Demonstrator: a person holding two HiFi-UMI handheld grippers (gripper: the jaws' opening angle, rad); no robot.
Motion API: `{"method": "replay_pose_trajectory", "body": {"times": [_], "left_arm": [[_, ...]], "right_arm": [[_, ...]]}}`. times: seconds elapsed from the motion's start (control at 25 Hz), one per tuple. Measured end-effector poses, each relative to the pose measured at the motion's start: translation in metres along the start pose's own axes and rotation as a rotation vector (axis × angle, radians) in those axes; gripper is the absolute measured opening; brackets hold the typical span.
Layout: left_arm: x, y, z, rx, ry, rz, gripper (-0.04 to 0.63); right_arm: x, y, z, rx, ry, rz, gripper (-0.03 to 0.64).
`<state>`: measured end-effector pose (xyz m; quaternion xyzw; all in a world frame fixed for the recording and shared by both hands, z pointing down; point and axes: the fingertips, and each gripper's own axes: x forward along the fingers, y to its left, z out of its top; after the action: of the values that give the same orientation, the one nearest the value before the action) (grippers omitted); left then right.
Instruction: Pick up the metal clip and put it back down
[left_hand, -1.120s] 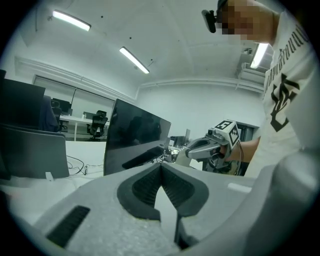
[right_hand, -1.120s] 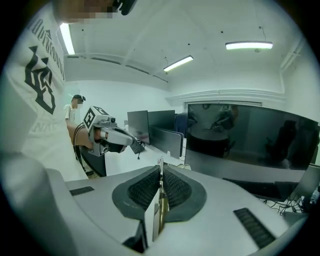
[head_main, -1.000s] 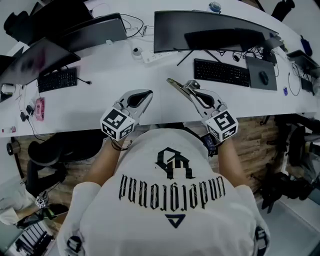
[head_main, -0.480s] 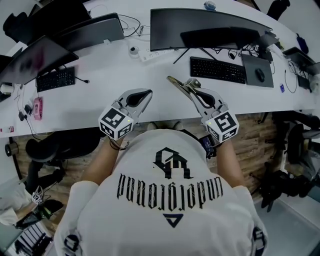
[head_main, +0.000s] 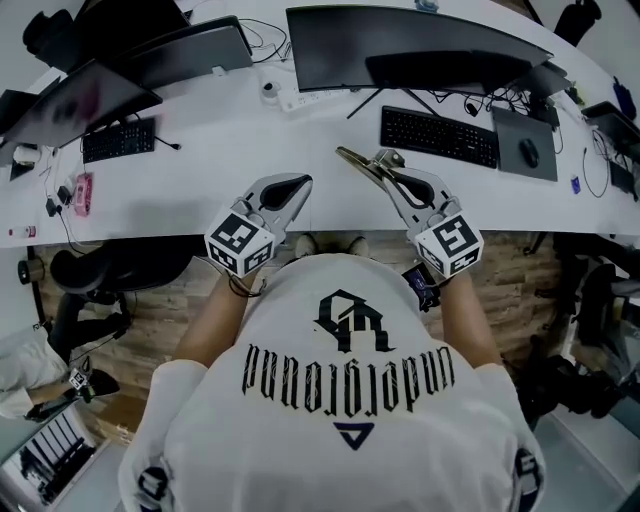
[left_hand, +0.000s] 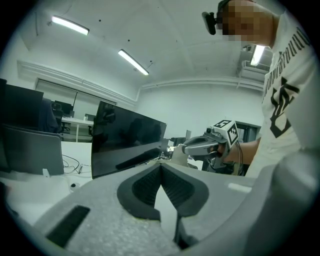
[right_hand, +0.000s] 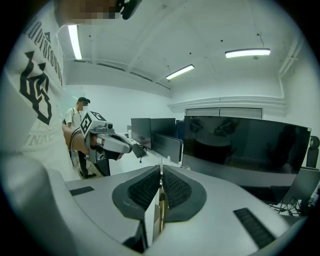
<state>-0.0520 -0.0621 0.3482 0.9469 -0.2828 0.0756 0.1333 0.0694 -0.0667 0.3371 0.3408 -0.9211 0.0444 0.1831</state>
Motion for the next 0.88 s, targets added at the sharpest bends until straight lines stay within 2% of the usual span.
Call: {"method": "replay_pose_trajectory", "body": {"times": [0.24, 0.56, 0.88], "left_arm": [[0.018, -0.019, 0.0, -0.019, -0.008, 0.088, 0.014], [0.04, -0.028, 0.0, -0.002, -0.03, 0.175, 0.014], [0.046, -0.02, -0.014, -0.032, -0.024, 0.187, 0.014]], "right_arm": [[-0.016, -0.017, -0.012, -0.003, -0.012, 0.063, 0.028], [-0.017, -0.032, -0.026, -0.032, -0.014, 0.152, 0.028], [-0.003, -0.033, -0.033, -0.021, 0.007, 0.175, 0.026]]}}
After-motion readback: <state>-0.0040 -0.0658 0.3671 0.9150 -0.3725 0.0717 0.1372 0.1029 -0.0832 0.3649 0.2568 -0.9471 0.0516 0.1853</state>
